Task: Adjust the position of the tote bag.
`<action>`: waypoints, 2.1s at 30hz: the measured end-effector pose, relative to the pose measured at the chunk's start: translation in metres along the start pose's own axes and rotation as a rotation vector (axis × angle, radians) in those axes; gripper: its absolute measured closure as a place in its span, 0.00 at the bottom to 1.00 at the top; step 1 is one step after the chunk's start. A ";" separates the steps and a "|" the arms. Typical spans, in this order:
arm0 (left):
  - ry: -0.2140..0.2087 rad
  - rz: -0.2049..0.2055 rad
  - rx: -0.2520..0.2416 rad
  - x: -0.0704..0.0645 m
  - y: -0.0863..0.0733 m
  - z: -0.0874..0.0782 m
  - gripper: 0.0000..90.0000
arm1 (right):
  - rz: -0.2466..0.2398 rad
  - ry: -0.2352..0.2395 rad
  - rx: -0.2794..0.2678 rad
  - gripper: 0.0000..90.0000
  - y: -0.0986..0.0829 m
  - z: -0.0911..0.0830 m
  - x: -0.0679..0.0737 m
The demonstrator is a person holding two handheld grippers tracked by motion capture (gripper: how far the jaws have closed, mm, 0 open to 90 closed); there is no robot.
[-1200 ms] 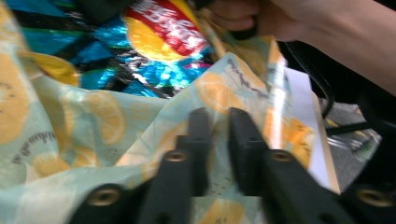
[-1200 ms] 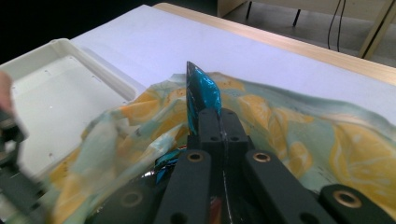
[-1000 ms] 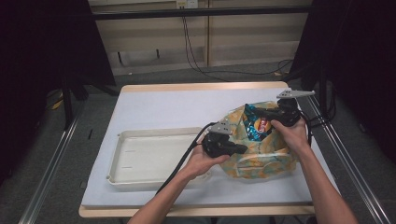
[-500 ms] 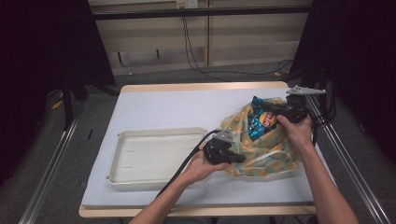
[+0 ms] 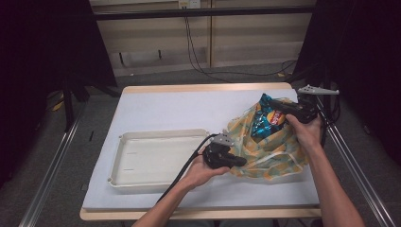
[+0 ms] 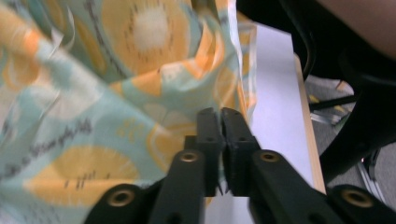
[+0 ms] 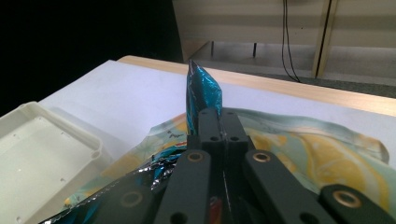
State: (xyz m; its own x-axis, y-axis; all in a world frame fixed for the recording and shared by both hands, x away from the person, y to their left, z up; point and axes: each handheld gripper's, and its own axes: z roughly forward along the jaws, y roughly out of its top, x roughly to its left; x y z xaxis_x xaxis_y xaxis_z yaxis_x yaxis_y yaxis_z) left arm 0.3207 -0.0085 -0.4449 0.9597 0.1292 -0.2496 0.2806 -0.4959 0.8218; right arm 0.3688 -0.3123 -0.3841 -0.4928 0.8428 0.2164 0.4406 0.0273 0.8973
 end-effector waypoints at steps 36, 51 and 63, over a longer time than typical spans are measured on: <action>0.139 -0.154 -0.243 0.025 0.038 0.001 0.47 | -0.038 0.056 -0.004 1.00 0.005 0.010 0.031; 0.159 -0.192 -0.239 0.033 0.045 0.011 0.46 | -0.038 0.080 -0.004 1.00 0.004 0.010 0.033; 0.146 -0.199 -0.267 0.040 0.044 0.015 0.83 | -0.031 0.090 -0.013 0.97 0.005 0.007 0.031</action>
State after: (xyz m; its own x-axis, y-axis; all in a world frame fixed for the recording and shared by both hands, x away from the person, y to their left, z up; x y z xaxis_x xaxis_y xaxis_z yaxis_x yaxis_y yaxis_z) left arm 0.3708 -0.0380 -0.4267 0.8728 0.3315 -0.3583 0.4384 -0.2097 0.8740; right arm 0.3605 -0.2826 -0.3757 -0.5715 0.7902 0.2215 0.4145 0.0450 0.9090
